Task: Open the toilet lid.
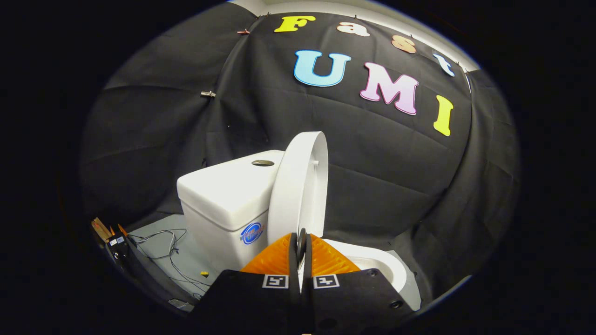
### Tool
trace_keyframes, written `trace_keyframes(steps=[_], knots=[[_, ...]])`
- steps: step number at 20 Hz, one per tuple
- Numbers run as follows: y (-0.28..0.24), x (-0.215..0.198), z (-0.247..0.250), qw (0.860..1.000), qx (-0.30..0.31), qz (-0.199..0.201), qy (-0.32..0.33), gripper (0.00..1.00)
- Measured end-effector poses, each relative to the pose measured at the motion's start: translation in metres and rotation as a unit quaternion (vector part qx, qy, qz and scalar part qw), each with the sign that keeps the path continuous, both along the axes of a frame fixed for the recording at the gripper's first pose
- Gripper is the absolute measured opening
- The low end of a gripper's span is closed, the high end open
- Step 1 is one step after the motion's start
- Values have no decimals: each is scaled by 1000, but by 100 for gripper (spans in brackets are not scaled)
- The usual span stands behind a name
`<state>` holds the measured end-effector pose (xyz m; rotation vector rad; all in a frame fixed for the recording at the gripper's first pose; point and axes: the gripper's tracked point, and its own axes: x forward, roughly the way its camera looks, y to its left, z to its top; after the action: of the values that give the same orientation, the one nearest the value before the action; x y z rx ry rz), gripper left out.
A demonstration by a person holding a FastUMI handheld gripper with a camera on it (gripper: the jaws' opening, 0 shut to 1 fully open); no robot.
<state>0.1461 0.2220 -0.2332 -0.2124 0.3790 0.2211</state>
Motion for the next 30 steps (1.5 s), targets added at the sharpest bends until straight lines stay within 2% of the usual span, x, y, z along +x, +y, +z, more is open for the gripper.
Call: trace_keyframes(steps=[9,12,13,17,20,24,30], knots=[[6,-2,1,1000,-1,-1,1,5],[3,-6,-2,1000,2,0,9,18],[-1,-9,2,1000,3,-4,3,18],[-14,-23,21,1000,11,-4,-13,64],[-27,-31,44,1000,22,-9,-17,66],[-53,-51,104,997,37,-16,-65,92],[-116,-97,186,992,46,-37,-113,99]])
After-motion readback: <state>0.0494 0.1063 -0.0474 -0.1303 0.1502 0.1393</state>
